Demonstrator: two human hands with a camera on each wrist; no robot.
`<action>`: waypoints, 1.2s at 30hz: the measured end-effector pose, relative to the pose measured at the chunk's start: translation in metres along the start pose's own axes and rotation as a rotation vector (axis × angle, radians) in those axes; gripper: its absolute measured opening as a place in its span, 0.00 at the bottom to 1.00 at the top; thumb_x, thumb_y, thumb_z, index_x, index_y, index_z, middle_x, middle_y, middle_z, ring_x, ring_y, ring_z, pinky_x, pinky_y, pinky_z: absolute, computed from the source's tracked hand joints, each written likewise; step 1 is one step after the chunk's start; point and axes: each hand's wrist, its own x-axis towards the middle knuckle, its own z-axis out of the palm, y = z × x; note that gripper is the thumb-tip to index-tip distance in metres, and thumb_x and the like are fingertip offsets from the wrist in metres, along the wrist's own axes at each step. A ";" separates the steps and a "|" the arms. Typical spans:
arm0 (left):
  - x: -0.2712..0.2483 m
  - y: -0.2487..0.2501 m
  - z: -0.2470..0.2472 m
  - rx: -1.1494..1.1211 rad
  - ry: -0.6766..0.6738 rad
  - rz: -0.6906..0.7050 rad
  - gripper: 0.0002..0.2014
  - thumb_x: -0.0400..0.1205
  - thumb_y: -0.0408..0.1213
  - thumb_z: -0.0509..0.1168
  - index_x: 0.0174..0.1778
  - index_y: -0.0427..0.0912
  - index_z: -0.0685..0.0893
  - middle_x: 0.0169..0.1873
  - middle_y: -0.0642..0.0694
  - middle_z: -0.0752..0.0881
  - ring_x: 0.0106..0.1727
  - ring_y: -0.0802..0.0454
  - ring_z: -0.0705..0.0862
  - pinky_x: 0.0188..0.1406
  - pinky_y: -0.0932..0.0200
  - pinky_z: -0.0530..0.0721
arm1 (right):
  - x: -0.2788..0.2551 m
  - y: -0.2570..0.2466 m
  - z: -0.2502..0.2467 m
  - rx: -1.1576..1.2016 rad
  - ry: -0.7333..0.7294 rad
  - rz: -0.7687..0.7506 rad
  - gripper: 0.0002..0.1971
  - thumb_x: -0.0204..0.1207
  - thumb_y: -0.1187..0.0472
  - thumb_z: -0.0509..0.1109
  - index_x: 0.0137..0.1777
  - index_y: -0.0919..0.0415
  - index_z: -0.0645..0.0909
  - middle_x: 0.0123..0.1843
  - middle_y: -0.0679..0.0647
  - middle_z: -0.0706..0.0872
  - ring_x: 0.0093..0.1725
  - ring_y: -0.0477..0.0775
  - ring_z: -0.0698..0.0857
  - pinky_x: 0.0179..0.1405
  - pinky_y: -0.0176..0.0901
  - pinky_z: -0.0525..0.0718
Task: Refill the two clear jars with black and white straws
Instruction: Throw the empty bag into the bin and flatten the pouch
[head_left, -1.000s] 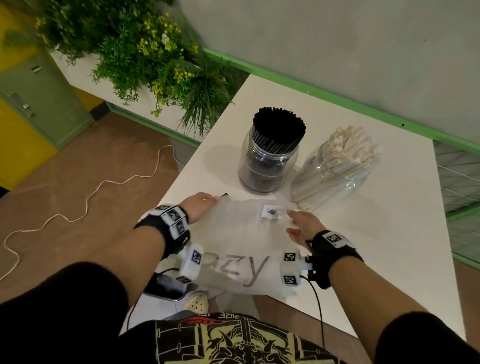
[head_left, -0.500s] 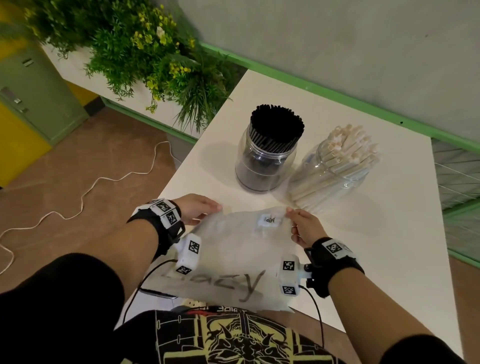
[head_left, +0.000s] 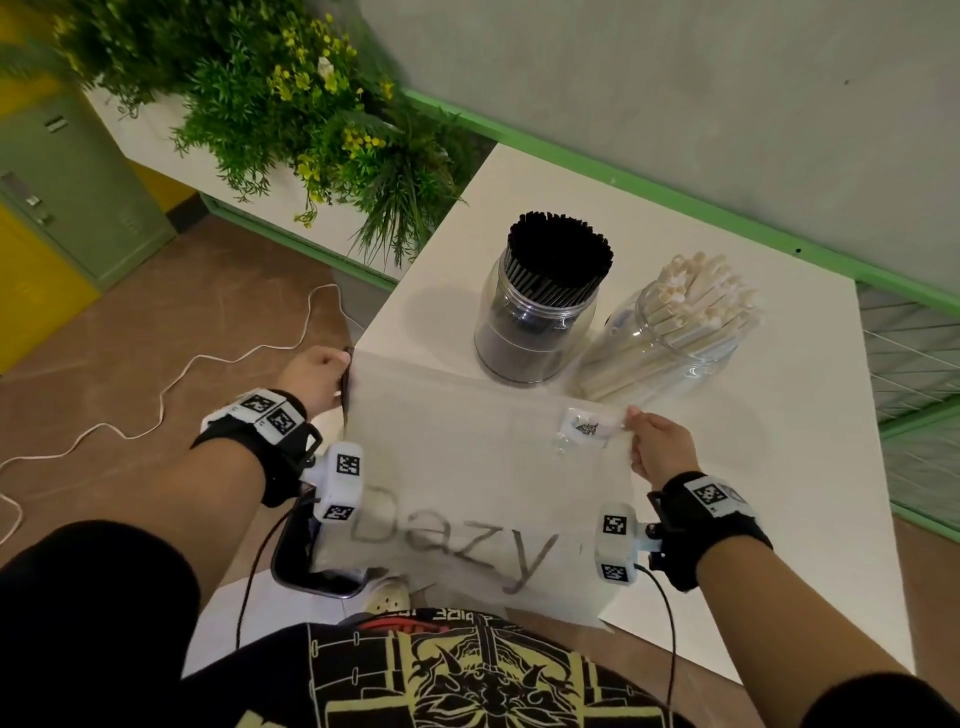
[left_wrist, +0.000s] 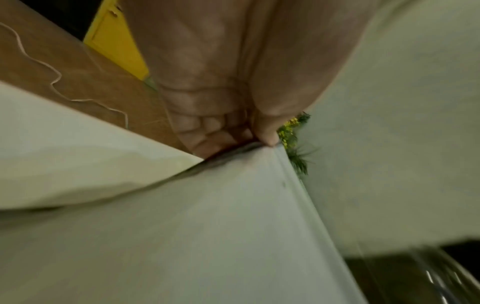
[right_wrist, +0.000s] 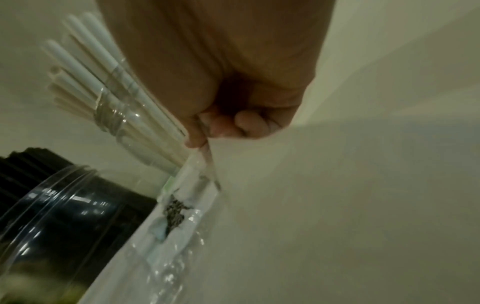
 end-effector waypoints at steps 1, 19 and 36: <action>0.004 -0.001 -0.006 0.026 0.049 0.044 0.13 0.85 0.32 0.58 0.34 0.46 0.76 0.37 0.35 0.80 0.36 0.46 0.77 0.41 0.51 0.84 | -0.002 -0.002 -0.002 -0.006 -0.012 -0.027 0.15 0.83 0.55 0.65 0.35 0.60 0.81 0.18 0.47 0.73 0.24 0.53 0.72 0.27 0.41 0.70; -0.049 -0.108 -0.062 1.702 -0.376 0.440 0.43 0.77 0.30 0.57 0.81 0.61 0.39 0.82 0.56 0.33 0.84 0.48 0.40 0.80 0.39 0.53 | -0.064 0.107 -0.022 -1.469 -0.699 -0.876 0.54 0.68 0.27 0.63 0.83 0.44 0.32 0.82 0.42 0.24 0.80 0.48 0.24 0.79 0.51 0.33; -0.025 -0.080 -0.045 1.058 -0.113 0.227 0.21 0.86 0.51 0.52 0.30 0.44 0.75 0.35 0.42 0.81 0.43 0.43 0.77 0.45 0.53 0.73 | -0.036 0.033 -0.017 -0.357 -0.059 -0.184 0.12 0.84 0.51 0.62 0.44 0.58 0.79 0.34 0.54 0.83 0.36 0.56 0.81 0.44 0.50 0.80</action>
